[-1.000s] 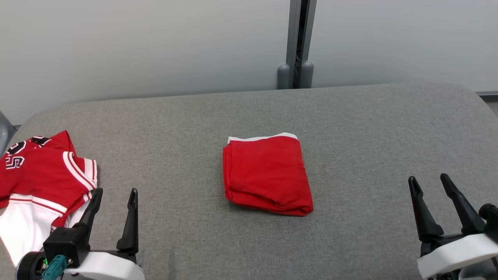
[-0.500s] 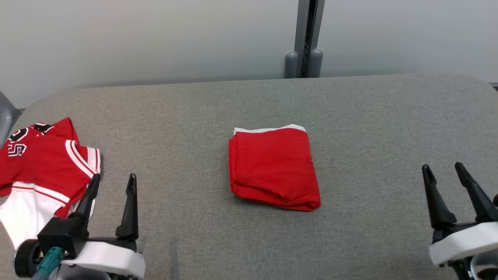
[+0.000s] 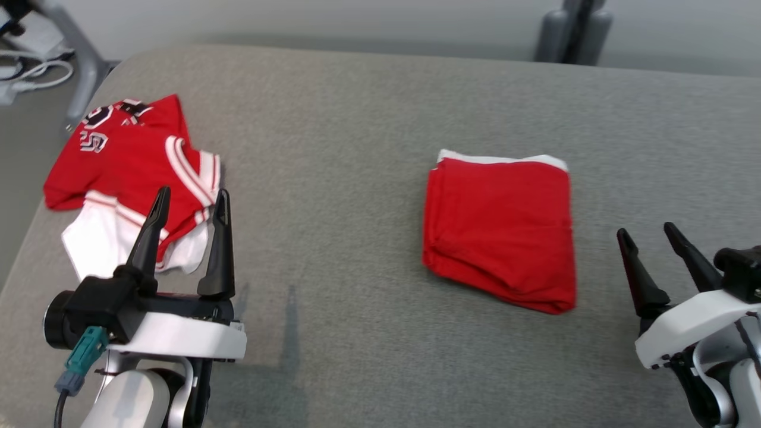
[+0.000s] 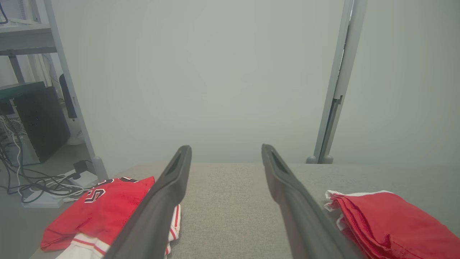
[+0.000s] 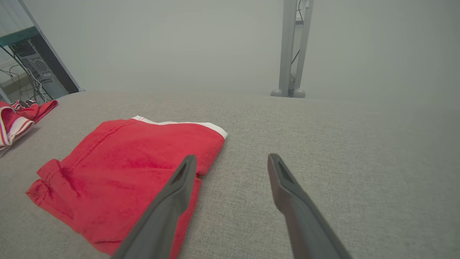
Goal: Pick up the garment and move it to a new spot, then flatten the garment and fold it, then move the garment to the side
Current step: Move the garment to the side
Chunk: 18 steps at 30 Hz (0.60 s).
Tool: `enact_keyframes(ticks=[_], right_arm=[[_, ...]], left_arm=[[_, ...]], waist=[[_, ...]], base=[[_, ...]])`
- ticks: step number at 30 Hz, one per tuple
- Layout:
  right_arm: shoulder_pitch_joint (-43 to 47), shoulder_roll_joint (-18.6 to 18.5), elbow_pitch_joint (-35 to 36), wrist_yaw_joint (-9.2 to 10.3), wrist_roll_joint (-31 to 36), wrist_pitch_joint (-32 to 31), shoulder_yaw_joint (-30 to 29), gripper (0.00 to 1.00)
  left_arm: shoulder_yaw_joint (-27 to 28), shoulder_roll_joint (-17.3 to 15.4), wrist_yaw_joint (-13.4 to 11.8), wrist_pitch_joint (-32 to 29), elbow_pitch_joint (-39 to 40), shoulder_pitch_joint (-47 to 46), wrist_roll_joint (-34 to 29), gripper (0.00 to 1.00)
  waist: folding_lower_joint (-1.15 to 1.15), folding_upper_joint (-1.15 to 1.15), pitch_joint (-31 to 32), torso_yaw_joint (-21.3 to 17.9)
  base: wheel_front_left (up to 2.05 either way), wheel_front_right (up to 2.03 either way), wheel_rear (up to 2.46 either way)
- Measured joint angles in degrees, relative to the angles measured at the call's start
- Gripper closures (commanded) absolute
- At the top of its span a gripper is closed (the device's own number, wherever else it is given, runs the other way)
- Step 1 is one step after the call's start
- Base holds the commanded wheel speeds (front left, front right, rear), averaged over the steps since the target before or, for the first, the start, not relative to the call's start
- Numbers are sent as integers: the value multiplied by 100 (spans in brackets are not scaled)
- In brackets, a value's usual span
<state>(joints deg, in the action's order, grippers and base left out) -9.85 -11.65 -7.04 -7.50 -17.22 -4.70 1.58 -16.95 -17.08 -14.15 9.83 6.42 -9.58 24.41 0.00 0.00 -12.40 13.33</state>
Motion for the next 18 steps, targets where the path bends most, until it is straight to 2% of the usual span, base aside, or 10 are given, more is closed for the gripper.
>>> enact_keyframes(ticks=[12, 13, 15, 16, 18], right_arm=[[-274, -10, -939, 0, -253, 113, 548, 0], [-297, -13, -989, 0, -269, 113, 588, 15], [-363, -10, -1060, 0, -336, 118, 610, 87], [-383, -11, -1087, 0, -349, 123, 615, 100], [-420, -13, -1152, 0, -357, 138, 651, 100]], left_arm=[[-55, 182, 133, 290, -345, -266, 43, 0], [-48, 182, 142, 311, -368, -267, 47, 0], [-42, 188, 149, 333, -407, -275, 53, 0], [-40, 190, 153, 339, -423, -277, 60, 0], [-38, 189, 168, 357, -458, -283, 68, 0]], waist=[[0, 0, -484, 646], [0, 0, -499, 661], [0, 0, -506, 665], [0, 0, -502, 659], [0, 0, -498, 641]], base=[[0, 0, 0], [0, 0, 0], [0, 0, 0], [0, 0, 0], [0, 0, 0]])
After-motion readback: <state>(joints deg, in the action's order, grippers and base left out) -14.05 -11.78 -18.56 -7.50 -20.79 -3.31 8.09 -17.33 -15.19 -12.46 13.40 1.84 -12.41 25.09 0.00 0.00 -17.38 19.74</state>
